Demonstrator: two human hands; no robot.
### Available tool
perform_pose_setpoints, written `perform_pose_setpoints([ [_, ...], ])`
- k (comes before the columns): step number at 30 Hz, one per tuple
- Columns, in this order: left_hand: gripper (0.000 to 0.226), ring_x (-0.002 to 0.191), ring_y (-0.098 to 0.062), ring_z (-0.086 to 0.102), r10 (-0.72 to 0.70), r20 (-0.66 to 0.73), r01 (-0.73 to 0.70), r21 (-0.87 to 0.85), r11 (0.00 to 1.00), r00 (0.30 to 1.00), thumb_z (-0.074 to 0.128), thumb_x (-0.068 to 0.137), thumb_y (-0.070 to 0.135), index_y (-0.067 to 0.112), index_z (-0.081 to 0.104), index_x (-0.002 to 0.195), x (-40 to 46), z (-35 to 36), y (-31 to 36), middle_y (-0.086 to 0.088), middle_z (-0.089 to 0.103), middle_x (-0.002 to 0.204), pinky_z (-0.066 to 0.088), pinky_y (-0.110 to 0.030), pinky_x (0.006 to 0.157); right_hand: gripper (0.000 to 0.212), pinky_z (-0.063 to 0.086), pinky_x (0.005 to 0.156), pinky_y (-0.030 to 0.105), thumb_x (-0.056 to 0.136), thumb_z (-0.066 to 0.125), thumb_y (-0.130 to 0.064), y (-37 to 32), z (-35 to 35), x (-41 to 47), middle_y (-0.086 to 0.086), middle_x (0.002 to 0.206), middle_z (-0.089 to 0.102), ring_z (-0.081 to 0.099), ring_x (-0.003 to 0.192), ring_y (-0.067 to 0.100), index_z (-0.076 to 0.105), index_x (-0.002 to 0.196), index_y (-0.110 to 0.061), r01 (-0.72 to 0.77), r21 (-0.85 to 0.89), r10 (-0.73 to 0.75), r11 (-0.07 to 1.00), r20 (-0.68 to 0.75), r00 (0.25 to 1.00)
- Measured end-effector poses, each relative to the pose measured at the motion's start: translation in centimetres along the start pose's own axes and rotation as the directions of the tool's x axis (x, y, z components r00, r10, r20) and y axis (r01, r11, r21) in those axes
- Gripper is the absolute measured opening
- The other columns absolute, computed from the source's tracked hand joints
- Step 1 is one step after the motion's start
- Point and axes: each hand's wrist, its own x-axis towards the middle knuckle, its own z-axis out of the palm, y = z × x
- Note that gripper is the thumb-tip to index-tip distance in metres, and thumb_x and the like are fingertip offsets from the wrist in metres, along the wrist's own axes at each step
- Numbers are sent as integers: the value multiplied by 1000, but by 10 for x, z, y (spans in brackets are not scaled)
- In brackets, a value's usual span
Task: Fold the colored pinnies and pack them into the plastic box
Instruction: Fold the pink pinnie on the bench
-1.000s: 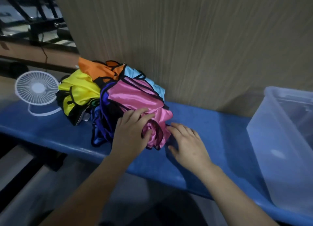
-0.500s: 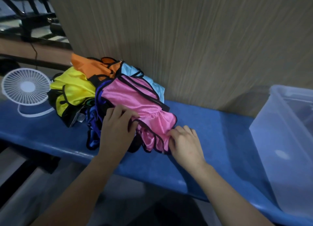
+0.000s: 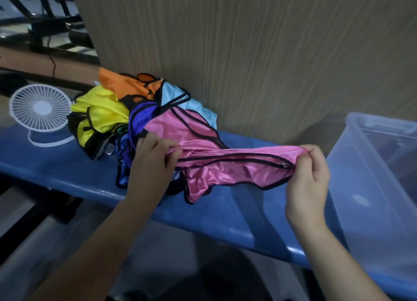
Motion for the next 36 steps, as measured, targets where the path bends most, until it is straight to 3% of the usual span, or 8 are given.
perform_pose_setpoints([
  [12,23,84,-26,54,-111,-7,109,-114,988,994,62,86,28,15,59,68,-24,-51,42,2,59,84,37,-31,80,30,41,63,18,93,37,-6,-18,-55,-26,-15,68,55,48,68,2,56,78,-24,-15,63,15,998,5,1000],
  [21,14,56,-9,50,-112,287,177,-210,962,951,67,91,33,27,54,87,-70,-80,72,11,53,64,39,-35,56,33,45,65,24,96,45,-12,-34,-93,-52,-7,69,60,54,70,11,66,76,-27,-133,184,108,974,140,984],
  [24,6,69,-1,60,-75,430,199,-250,948,900,67,91,35,34,64,96,-73,-78,77,23,65,78,46,-28,66,34,45,63,26,101,43,-6,-36,-96,-50,-1,70,59,54,69,15,64,79,-20,-173,182,142,968,174,974],
  [27,30,88,7,61,-69,551,295,-333,896,832,82,78,33,41,65,102,-68,-74,79,24,67,100,44,-12,75,32,45,67,31,101,46,-8,-35,-94,-47,4,73,59,54,72,20,64,77,-20,-183,139,155,973,191,969],
  [30,77,117,19,43,121,681,155,-330,931,722,92,65,23,42,51,127,-59,-71,65,28,44,129,30,3,92,24,40,66,34,98,47,-10,-32,-92,-43,3,72,56,49,70,15,61,79,-9,-132,45,124,990,152,981],
  [32,81,123,12,40,190,717,48,-298,953,671,84,70,19,41,42,135,-53,-68,50,18,41,134,30,-6,104,23,37,66,33,97,44,-11,-30,-96,-41,7,72,54,46,69,15,58,82,0,-100,1,99,995,98,990],
  [34,73,123,-2,46,186,697,-10,-248,969,692,72,70,23,43,42,134,-48,-64,40,10,47,130,35,-17,106,26,38,66,31,97,42,-10,-32,-106,-42,3,70,53,45,69,12,57,77,-4,-65,-13,65,998,17,998],
  [36,57,109,-7,56,143,643,12,-231,973,752,71,74,16,36,53,124,-44,-61,37,12,57,115,38,-9,93,29,39,66,30,99,42,-10,-35,-117,-45,0,70,53,46,71,13,58,75,-14,-32,1,32,999,-46,998],
])
